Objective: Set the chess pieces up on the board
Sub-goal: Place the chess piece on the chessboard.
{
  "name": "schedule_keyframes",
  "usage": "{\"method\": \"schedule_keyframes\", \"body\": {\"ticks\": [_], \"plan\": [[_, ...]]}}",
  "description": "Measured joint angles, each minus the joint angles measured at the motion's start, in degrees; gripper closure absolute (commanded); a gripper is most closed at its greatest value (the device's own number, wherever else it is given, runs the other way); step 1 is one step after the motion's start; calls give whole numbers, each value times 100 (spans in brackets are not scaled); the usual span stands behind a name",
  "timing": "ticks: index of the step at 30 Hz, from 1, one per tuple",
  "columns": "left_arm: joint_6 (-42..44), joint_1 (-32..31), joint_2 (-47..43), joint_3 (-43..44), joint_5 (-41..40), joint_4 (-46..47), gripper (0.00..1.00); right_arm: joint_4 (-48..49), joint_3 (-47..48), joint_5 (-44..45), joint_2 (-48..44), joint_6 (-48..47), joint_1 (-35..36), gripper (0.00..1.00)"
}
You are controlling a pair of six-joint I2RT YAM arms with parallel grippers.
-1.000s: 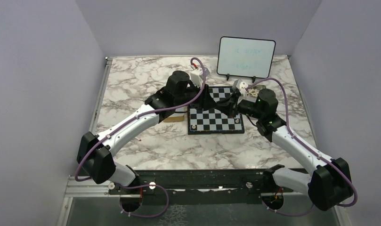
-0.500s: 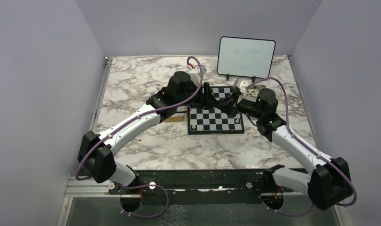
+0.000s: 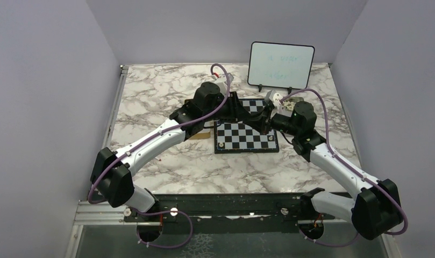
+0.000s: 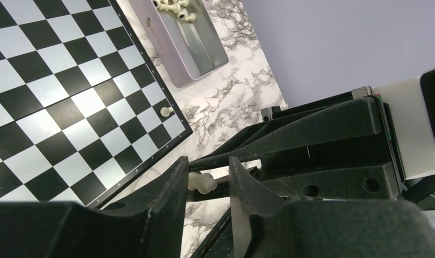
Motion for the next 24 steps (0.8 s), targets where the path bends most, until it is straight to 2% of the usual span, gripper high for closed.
{"method": "schedule_keyframes", "body": {"ticks": [9, 19, 24], "plan": [[57, -140, 120, 87, -350, -48, 71, -155, -4, 258, 0, 20, -17, 81], [417, -334, 407, 339, -815, -437, 92, -514, -4, 603, 44, 109, -17, 74], [573, -385, 614, 431, -920, -586, 95, -715, -4, 758, 142, 170, -2, 67]]}}
